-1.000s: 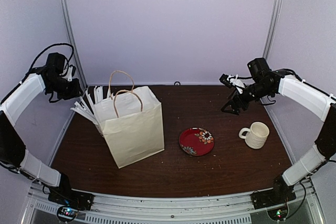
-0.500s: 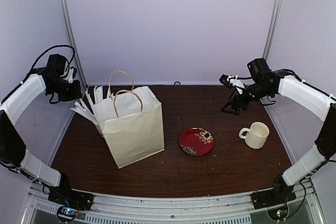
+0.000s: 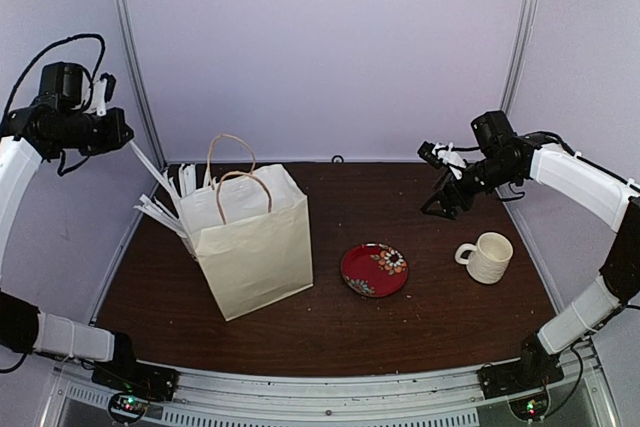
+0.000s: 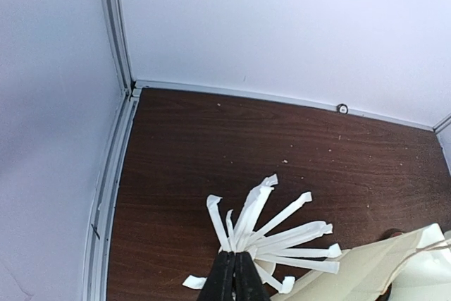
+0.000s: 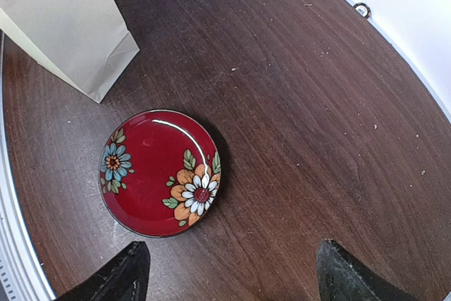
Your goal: Pack the takeout coffee
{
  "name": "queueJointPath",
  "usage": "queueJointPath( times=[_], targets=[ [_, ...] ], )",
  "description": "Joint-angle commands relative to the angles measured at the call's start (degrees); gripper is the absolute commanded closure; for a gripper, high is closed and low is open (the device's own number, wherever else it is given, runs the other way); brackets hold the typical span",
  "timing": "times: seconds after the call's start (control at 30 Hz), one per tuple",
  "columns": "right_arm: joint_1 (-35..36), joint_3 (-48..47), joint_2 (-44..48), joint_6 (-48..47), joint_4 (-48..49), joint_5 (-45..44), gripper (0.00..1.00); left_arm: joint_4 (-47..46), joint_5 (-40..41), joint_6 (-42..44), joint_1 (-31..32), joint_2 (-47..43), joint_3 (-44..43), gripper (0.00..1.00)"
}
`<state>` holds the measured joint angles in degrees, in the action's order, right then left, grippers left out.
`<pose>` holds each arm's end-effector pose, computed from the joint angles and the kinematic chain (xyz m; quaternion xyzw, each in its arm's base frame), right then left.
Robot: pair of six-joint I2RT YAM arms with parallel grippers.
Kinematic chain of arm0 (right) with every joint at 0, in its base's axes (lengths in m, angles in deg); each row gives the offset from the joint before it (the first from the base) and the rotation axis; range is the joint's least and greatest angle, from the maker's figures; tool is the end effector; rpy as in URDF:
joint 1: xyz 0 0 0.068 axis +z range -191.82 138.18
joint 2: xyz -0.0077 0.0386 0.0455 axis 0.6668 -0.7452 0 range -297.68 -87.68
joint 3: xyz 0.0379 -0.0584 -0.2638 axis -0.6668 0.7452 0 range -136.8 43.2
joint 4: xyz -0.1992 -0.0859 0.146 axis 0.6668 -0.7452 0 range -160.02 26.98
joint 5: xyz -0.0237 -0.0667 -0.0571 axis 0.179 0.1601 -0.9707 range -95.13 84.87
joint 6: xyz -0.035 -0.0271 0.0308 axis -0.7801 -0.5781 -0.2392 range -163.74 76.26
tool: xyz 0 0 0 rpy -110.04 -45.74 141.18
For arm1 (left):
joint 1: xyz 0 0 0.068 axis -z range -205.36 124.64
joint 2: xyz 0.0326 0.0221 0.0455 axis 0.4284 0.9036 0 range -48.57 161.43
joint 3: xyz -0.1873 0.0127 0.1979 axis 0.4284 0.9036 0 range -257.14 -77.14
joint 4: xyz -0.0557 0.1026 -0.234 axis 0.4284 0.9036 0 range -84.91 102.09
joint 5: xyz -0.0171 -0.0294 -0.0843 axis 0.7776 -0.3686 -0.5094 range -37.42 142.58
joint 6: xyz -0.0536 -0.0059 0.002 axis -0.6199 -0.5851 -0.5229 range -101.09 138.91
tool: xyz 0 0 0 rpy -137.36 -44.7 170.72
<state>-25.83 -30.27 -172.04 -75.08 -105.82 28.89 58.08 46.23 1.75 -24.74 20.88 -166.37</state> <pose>0.2900 0.1038 0.3054 -0.4482 0.7957 0.2357 0.3324 0.2290 -0.0063 0.4401 -0.1002 0.8730 -0.1216 0.4615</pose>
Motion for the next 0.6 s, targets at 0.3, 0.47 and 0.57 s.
queueJointPath(
  times=[0.3,0.47,0.57],
  targets=[
    [-0.08,0.78,-0.15,-0.4,0.69,-0.62,0.15,5.77,-1.94,2.22,1.93,-2.8,-12.7,1.0],
    [-0.08,0.64,-0.45,-0.48,0.77,-0.8,0.15,1.1,-15.19,2.01,1.94,-6.4,-15.39,1.0],
    [-0.08,0.59,-0.72,-0.44,0.75,-0.88,0.15,-2.05,-19.91,-0.04,2.05,-8.17,-15.33,1.0]
  ],
)
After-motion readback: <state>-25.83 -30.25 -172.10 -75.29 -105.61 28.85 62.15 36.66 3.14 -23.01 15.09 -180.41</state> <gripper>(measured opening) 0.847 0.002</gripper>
